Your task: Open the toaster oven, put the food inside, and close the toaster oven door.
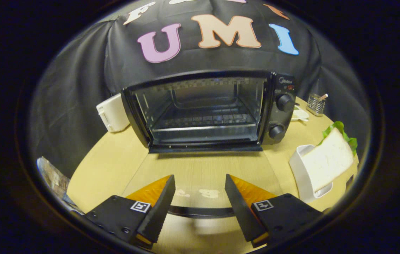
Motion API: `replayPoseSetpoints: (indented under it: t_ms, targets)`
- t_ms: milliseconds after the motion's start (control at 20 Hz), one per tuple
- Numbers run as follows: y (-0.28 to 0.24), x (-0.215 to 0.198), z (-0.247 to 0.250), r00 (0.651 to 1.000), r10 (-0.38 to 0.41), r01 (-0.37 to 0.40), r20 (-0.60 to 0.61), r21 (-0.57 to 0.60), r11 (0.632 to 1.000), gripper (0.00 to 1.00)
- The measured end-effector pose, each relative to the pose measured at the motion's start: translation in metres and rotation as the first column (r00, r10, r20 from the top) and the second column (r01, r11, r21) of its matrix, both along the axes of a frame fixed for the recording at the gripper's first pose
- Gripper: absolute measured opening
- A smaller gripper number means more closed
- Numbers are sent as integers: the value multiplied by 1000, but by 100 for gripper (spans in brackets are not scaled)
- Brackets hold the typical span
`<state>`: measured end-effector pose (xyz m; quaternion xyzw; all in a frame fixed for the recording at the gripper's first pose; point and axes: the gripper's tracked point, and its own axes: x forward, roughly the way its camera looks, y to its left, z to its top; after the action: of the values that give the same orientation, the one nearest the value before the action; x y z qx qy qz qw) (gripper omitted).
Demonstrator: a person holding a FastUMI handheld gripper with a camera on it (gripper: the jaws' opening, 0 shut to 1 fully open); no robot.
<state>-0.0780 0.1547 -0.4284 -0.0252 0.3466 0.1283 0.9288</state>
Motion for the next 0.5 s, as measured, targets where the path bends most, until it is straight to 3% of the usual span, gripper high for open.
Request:
replayPoseSetpoints:
  t_ms: [150, 500]
  targets:
    - [-33, 12, 44, 1000, -30, 30, 3, 27, 999, 90]
    - [-173, 41, 119, 986, -157, 163, 64, -118, 979, 89]
